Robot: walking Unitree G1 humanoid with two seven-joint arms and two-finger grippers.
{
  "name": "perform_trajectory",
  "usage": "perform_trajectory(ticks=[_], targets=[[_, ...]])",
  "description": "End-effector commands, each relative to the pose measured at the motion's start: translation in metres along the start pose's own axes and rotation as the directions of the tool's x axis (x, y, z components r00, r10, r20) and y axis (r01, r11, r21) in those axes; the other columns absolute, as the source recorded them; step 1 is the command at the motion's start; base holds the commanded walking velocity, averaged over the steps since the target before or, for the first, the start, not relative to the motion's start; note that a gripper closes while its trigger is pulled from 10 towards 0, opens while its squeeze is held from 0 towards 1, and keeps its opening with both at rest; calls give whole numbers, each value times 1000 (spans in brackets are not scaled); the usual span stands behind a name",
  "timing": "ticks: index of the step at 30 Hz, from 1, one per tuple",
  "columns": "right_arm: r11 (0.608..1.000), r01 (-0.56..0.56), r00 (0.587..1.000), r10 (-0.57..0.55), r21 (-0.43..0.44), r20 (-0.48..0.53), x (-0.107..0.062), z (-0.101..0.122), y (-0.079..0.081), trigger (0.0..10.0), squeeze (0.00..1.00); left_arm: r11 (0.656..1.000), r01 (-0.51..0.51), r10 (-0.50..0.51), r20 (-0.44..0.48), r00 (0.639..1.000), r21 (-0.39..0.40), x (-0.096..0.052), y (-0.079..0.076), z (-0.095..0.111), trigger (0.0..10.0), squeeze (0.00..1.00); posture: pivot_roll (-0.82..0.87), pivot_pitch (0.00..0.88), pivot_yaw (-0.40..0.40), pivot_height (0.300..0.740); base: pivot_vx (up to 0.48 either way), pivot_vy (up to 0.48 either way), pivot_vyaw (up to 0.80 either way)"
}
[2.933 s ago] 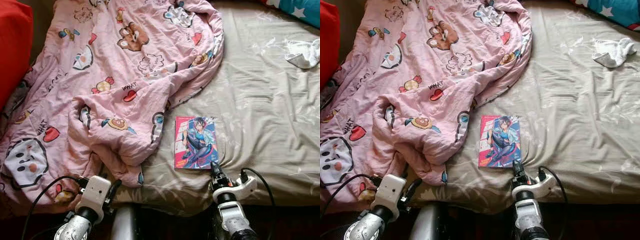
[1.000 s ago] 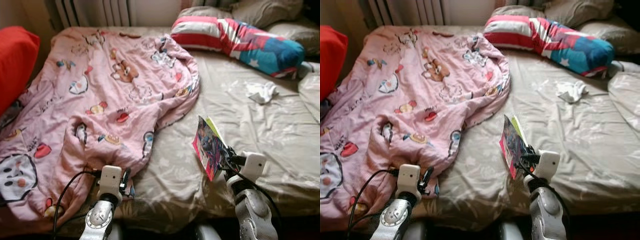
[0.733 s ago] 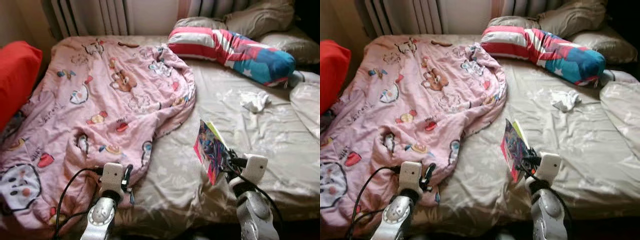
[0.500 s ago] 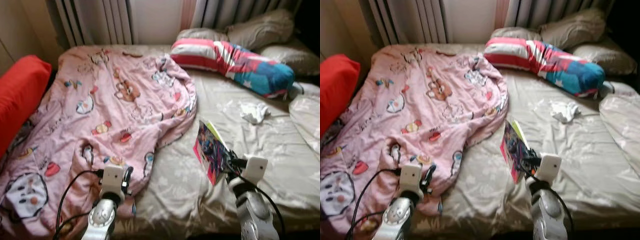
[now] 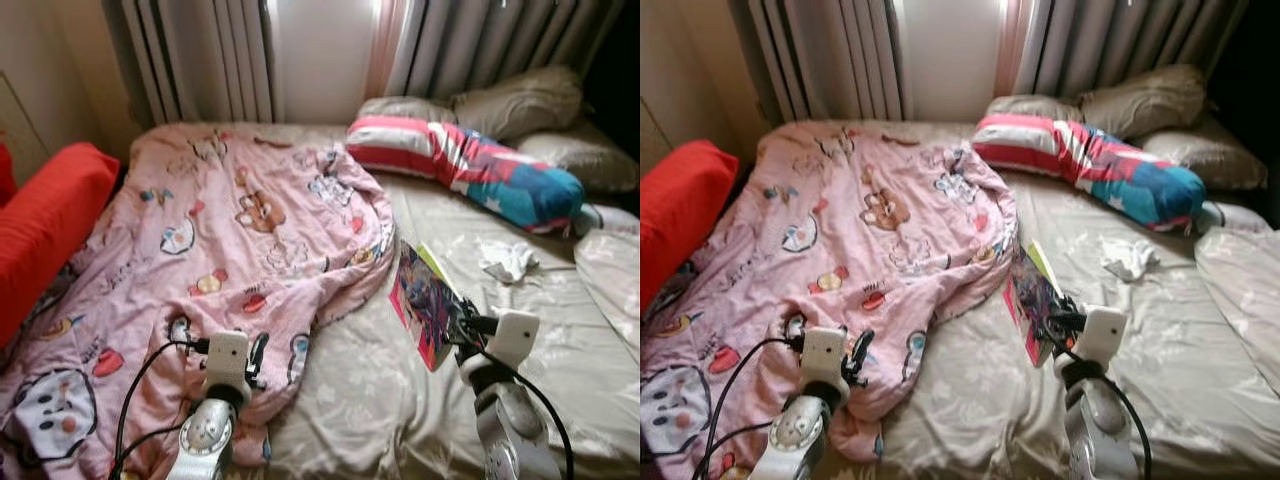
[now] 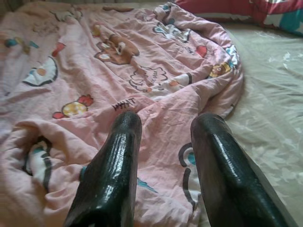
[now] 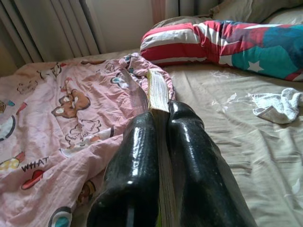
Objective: Clean up the room
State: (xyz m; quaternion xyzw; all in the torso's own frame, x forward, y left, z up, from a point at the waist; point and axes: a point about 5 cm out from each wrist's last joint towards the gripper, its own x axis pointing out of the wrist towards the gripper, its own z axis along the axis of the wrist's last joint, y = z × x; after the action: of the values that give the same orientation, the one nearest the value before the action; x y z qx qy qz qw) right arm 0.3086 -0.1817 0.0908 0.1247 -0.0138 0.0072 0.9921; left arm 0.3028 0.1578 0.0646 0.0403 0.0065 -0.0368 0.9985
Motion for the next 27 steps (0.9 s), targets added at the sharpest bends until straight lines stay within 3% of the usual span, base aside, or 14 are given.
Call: perform_trajectory(ticks=[1,5,27], targets=[[1000,8,999,-9,6,43,1,6,0,10000,0,1000,-5,5,10,1000,-3,-3,2,-1,10000,0,-67,58,-61,740,0,0,0],[1000,12,999,-12,9,42,-1,4,0,10000,0,1000,0,0,17,1000,5,-3,1,0,10000,0,-69,58,-58,740,0,-66,0],[999,47,998,-47,13,39,3,6,-3,10000,0,1000,-17,16,22,1000,17,-1,7,2,10000,0,-64,131,-64,740,0,-325,0]])
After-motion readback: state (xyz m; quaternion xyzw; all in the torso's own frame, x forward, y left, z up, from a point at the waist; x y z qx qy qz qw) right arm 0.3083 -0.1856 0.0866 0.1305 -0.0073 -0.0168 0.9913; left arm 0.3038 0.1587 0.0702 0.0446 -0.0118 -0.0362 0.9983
